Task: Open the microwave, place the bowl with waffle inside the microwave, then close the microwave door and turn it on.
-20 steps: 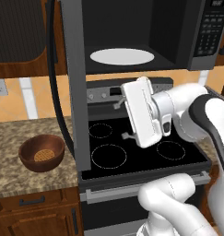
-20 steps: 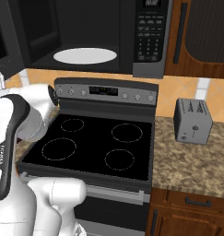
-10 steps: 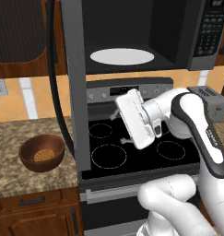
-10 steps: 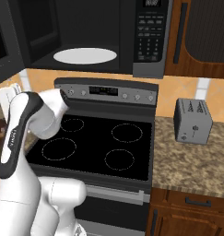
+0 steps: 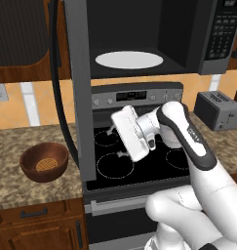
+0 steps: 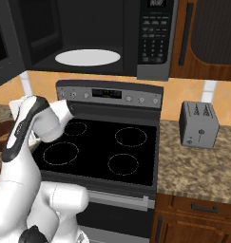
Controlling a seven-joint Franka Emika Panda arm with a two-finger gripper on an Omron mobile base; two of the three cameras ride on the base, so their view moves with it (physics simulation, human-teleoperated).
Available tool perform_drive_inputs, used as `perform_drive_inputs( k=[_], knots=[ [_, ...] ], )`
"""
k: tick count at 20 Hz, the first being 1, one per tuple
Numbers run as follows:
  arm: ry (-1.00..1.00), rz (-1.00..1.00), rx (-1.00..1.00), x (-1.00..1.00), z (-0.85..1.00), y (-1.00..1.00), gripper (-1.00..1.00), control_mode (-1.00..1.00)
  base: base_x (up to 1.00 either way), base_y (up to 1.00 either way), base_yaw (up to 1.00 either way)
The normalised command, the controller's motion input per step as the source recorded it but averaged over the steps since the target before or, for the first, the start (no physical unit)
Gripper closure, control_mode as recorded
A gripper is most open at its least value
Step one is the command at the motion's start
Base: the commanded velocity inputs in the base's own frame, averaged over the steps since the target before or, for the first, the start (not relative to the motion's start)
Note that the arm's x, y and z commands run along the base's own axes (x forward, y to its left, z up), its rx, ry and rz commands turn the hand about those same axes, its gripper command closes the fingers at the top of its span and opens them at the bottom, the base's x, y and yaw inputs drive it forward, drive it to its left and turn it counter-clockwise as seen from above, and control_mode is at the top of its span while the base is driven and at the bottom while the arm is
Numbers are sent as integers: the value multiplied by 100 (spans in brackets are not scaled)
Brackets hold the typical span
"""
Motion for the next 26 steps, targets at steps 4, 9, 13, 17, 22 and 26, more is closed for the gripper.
perform_drive_inputs(
  k=[4, 9, 13, 17, 22, 26],
  knots=[
    [-3, 3, -10, 25, -60, 33, -100, -100, 0, 0, 0],
    [0, 0, -12, 17, -41, 44, -100, -100, 0, 0, 0],
    [0, 0, 0, 28, -33, 3, -100, -100, 0, 0, 0],
    [0, 0, 0, 33, -15, 15, -100, -100, 0, 0, 0],
    [1, 0, -3, 32, -18, 37, -100, -100, 0, 0, 0],
    [0, 0, -10, 33, -37, 44, -100, -100, 0, 0, 0]
  ],
)
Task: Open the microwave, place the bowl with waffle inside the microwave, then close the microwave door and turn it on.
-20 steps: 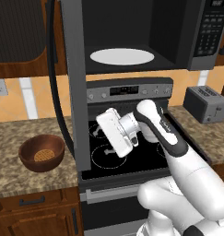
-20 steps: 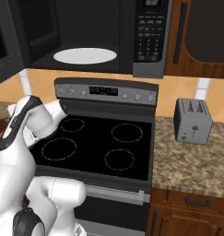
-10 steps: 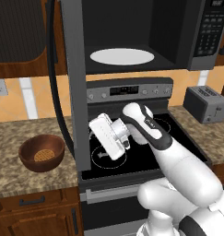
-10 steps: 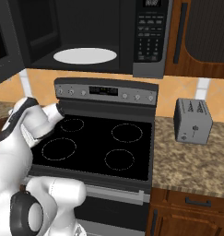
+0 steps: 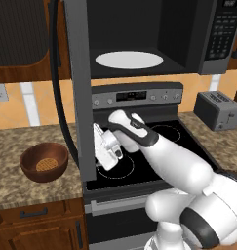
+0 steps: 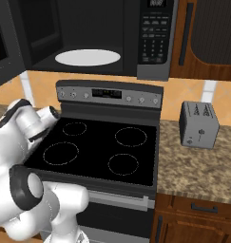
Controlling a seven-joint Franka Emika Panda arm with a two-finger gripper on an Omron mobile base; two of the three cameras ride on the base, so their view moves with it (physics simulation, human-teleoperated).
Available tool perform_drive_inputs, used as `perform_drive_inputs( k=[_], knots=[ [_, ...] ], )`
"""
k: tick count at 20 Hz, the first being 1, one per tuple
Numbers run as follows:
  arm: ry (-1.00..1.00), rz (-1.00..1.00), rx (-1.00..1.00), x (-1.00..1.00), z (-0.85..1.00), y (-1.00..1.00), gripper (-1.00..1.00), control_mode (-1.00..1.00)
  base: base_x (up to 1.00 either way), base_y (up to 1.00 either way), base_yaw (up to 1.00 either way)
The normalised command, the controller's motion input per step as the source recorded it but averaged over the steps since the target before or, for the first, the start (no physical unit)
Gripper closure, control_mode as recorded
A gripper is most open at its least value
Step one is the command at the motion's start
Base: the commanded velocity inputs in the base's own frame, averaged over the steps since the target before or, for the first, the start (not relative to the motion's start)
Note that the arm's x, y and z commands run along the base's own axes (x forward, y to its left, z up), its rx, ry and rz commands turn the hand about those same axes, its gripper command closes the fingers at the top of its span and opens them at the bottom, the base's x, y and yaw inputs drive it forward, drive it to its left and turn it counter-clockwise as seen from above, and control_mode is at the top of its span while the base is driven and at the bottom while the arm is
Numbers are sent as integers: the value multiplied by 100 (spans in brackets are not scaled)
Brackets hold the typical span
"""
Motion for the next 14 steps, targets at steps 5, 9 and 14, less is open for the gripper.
perform_drive_inputs(
  k=[5, 9, 14],
  knots=[
    [0, 0, -3, 32, -23, 26, -100, -100, 0, 0, 0],
    [0, -2, 0, 57, -16, 19, -100, -100, 0, 0, 0],
    [0, 0, 0, 55, -23, 13, -100, -100, 0, 0, 0]
  ],
)
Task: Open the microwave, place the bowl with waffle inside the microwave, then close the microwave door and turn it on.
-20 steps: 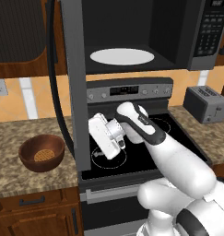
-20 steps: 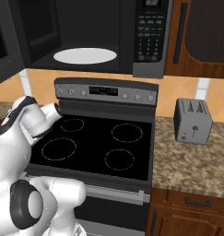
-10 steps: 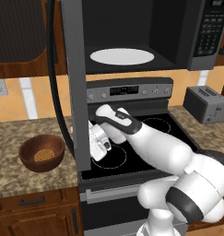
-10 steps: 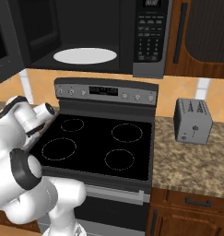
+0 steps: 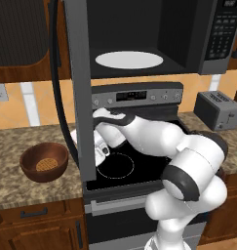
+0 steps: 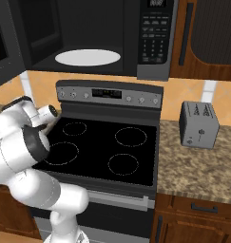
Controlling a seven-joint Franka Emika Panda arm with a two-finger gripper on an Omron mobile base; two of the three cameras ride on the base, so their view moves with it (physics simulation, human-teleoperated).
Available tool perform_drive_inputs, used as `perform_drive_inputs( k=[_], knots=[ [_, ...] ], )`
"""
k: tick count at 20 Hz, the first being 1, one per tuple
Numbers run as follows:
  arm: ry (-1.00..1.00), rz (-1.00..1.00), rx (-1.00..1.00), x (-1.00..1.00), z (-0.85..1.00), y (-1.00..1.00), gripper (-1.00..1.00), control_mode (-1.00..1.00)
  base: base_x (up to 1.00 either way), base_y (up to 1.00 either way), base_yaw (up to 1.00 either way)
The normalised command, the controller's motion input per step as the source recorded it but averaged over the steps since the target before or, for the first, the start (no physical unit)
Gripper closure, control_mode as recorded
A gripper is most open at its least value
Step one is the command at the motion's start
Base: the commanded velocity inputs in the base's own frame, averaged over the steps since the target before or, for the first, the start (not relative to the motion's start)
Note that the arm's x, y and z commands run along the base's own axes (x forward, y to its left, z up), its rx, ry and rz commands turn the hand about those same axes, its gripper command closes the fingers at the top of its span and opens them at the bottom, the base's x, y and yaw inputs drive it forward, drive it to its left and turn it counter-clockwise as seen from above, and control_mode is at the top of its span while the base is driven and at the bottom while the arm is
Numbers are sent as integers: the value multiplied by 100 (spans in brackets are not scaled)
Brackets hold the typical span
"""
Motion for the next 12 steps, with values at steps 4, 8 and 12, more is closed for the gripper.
perform_drive_inputs(
  k=[4, 8, 12],
  knots=[
    [0, 0, 0, 47, -29, 9, -100, -100, 0, 0, 0],
    [0, 0, 0, 36, -34, 21, -100, -100, 0, 0, 0],
    [1, 0, -1, 11, -30, 26, -100, -100, 0, 0, 0]
  ],
)
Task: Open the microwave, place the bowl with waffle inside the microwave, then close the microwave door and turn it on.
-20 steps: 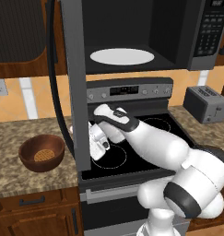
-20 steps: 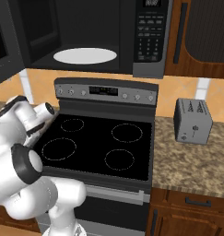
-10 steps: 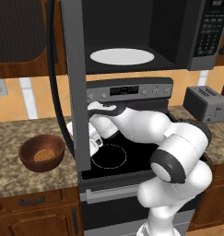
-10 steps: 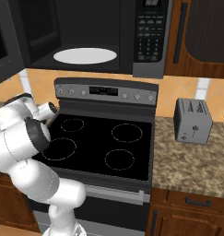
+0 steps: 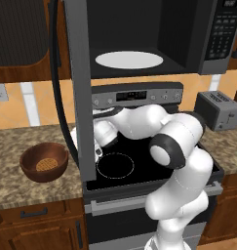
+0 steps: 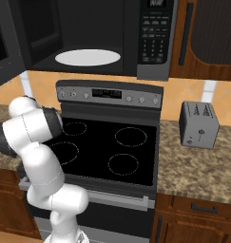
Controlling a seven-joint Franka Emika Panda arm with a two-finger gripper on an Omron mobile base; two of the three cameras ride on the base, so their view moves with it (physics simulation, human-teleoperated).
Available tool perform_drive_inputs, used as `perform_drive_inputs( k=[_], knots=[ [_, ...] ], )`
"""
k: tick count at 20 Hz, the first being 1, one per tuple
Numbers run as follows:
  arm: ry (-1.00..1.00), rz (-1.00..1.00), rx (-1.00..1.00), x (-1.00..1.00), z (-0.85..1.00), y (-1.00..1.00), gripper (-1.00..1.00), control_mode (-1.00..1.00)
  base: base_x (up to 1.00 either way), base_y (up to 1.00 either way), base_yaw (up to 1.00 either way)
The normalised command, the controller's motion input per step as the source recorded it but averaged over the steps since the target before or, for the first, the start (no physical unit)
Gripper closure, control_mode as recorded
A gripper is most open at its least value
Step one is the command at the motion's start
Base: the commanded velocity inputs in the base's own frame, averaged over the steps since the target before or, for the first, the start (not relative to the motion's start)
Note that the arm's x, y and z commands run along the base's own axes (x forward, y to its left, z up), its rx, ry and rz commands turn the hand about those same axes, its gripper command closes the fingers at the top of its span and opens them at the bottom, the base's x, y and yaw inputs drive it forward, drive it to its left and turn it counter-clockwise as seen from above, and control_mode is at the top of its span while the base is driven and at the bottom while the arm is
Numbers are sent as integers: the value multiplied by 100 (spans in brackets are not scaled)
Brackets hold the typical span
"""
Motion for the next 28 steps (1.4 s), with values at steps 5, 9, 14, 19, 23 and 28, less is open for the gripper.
perform_drive_inputs(
  k=[5, 9, 14, 19, 23, 28],
  knots=[
    [1, 0, -1, 7, -33, 25, -100, -100, 0, 0, 0],
    [0, 0, -1, 12, -29, 28, -100, -100, 0, 0, 0],
    [0, 0, -1, 4, -26, 32, -100, -100, 0, 0, 0],
    [0, 0, -1, 0, -24, 23, 100, -100, 0, 0, 0],
    [0, 0, 0, 0, -6, 1, 100, -100, 0, 0, 0],
    [-4, -7, 2, -30, -7, -36, 100, -100, 0, 0, 0]
  ],
)
